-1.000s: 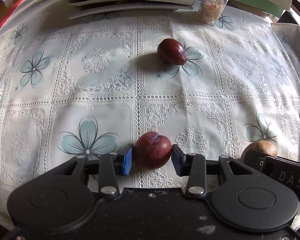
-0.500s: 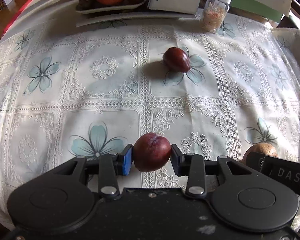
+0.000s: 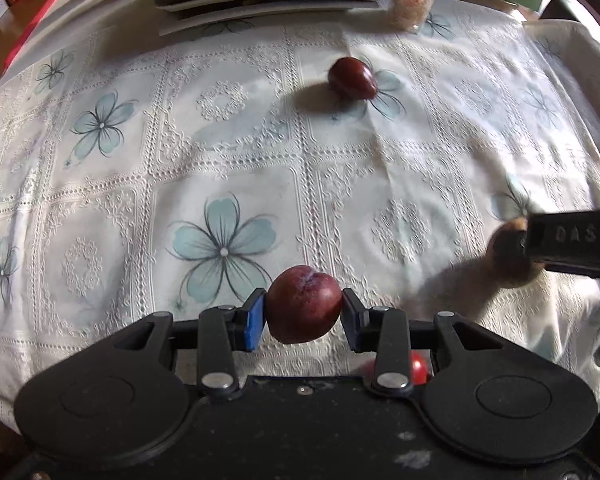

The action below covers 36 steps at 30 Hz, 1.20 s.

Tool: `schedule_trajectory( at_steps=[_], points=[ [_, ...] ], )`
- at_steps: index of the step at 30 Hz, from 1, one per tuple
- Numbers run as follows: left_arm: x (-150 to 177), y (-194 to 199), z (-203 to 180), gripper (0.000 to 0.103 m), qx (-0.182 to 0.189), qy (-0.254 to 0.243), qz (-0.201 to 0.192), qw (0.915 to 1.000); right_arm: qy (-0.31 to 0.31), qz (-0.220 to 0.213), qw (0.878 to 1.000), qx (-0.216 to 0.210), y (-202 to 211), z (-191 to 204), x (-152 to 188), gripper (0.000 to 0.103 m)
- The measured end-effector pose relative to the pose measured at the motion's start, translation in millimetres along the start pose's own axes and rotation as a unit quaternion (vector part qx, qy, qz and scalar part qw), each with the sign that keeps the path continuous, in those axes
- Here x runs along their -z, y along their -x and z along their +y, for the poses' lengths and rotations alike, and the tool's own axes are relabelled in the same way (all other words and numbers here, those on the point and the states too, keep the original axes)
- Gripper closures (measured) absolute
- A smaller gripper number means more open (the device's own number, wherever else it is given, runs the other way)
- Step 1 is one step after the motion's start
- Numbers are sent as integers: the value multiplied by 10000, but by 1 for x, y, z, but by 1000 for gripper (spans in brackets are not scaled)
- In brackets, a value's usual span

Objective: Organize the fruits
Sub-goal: 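Carry the kiwi in the right tool and plum in the left tool over the tray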

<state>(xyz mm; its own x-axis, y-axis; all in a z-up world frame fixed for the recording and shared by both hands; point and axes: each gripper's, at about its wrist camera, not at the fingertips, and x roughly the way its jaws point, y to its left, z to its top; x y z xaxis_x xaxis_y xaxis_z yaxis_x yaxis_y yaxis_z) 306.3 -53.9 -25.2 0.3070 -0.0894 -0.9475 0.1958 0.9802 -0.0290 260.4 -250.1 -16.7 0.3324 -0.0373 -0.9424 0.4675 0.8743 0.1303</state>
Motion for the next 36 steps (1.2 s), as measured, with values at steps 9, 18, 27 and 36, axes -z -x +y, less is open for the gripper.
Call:
schedule_trajectory(
  at_steps=[9, 18, 27, 36],
  points=[
    [0, 8, 13, 63, 9, 168, -15, 9999, 233, -58, 9996, -112, 7, 7, 6, 46],
    [11, 16, 25, 63, -120, 279, -100, 9995, 162, -76, 9987, -471, 16, 1, 8, 46],
    [47, 48, 27, 63, -263, 415, -544, 9973, 669, -1135, 9903, -435, 60, 4, 37, 46],
    [121, 82, 12, 63, -166, 454, -683, 9965, 749, -1061, 9853, -1105, 92, -10, 130, 46]
  ],
)
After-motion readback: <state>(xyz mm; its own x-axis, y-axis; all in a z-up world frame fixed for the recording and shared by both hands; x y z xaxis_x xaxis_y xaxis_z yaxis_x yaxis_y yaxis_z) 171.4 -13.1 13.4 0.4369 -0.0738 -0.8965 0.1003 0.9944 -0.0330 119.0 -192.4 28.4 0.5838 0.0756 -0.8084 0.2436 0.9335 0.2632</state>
